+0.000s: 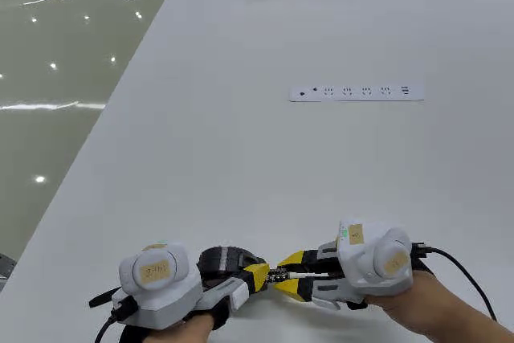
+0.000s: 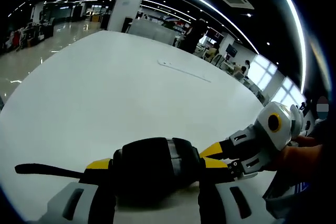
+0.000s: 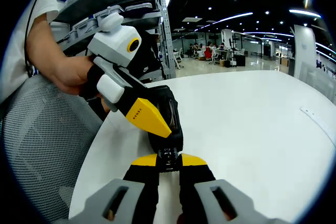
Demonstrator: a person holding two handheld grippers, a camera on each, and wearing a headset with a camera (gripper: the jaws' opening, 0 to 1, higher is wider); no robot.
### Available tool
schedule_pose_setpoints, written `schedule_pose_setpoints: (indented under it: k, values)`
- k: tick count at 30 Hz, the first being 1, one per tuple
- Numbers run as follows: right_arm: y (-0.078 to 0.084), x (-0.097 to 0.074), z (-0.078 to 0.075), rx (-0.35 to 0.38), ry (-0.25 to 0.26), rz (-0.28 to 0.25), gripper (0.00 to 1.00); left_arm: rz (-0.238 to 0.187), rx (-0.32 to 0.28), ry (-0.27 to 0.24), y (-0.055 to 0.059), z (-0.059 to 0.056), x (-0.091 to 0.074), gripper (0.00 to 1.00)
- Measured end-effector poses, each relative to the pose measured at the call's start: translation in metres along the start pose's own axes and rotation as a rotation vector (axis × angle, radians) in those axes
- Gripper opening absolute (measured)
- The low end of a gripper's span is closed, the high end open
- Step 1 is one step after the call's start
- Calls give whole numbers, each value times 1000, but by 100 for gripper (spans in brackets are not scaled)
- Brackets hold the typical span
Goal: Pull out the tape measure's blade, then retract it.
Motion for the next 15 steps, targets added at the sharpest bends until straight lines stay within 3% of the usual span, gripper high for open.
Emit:
schedule_pose_setpoints:
  k: [3, 15]
  values:
    - [0, 6, 1, -7, -11, 10, 12, 3, 3, 5, 1, 0, 0, 61]
    - [4, 3, 2, 9, -12, 9, 12, 5, 30, 2, 2, -1, 2, 61]
Point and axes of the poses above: the centre of the closed fingertips' face, and the gripper's own axes: x roughly forward along the fingers, z roughly to its left, y roughly out of its underside, the point moved 1 cm from there along -x, roughly backward along the fingers, and after that the axes turned 1 degree about -z, right-handed, at the moved point
